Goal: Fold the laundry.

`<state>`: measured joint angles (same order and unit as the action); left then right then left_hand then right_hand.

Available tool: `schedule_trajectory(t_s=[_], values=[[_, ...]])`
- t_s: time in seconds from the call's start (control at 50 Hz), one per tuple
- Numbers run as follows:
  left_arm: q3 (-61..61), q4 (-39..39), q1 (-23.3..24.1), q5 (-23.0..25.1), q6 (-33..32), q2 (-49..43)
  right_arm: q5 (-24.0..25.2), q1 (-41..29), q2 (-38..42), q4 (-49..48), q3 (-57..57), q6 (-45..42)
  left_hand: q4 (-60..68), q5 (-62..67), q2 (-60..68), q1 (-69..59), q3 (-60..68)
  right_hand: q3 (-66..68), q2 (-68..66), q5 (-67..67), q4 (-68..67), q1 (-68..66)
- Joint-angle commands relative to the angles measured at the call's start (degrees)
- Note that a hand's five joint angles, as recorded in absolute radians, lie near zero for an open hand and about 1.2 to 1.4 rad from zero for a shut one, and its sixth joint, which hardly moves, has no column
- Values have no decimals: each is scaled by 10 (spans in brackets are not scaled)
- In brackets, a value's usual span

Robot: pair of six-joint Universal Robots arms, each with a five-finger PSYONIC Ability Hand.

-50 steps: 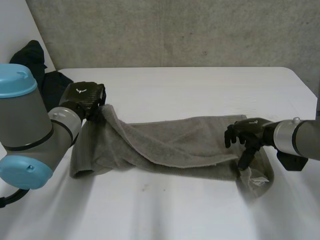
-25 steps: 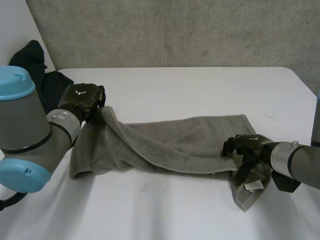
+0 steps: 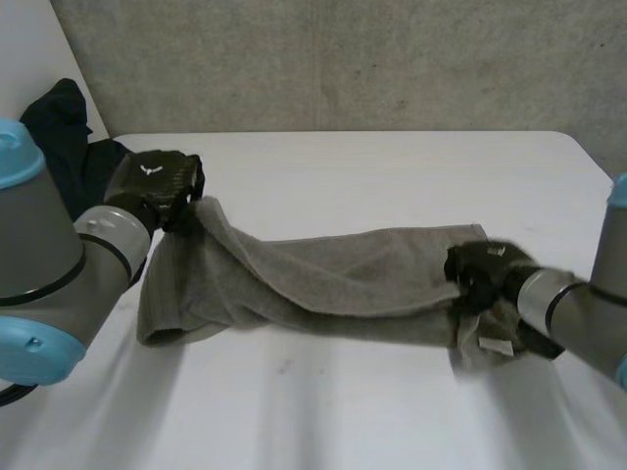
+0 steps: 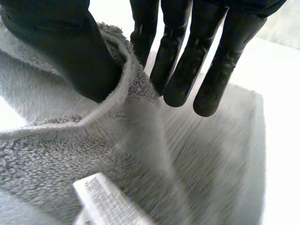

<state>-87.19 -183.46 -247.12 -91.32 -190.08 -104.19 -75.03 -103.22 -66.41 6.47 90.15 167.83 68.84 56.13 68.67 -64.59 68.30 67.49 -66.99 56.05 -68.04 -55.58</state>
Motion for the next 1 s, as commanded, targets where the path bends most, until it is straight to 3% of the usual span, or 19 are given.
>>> schedule_trajectory(t_s=[0.02, 0.14, 0.26, 0.44, 0.5, 0.58, 0.72, 0.82, 0.94, 1.0], values=[[-22, 4, -1, 3, 0, 67, -1, 1, -137, 121, -91, -195, 112, 139, 113, -154, 117, 125, -130, 139, -120, -244], [-47, 4, 1, 5, -4, 92, -11, 0, -175, 238, -124, -402, 112, 139, 113, -154, 117, 125, -130, 139, -120, -244], [-56, 0, 2, 6, -6, 65, -43, -10, -140, 250, -126, -416, 112, 139, 113, -154, 117, 125, -130, 139, -120, -244], [69, 1, 2, -1, -6, -102, -92, -38, 38, 242, -225, -410, 112, 139, 113, -154, 117, 125, -130, 139, -120, -244], [158, -3, -4, 0, -6, -155, -126, -43, 109, 199, -342, -385, 112, 139, 113, -154, 117, 125, -130, 139, -120, -244], [256, -17, -3, 3, -8, -188, -135, -43, 151, 124, -476, -327, 112, 139, 113, -154, 117, 125, -130, 139, -120, -244], [363, -172, 2, -1, -45, -193, -143, -43, 173, -41, -652, -276, 112, 139, 113, -154, 117, 125, -130, 139, -120, -244], [350, -289, 3, -10, -50, -150, -153, -46, 158, -133, -671, -278, 112, 139, 113, -154, 117, 125, -130, 139, -120, -244], [289, -307, 6, -28, -49, -131, -145, -67, 127, -136, -613, -275, 112, 139, 113, -154, 117, 125, -130, 139, -120, -244], [233, -312, 8, -28, -49, -130, -133, -66, 104, -133, -528, -276, 112, 139, 113, -154, 117, 125, -130, 139, -120, -244]])
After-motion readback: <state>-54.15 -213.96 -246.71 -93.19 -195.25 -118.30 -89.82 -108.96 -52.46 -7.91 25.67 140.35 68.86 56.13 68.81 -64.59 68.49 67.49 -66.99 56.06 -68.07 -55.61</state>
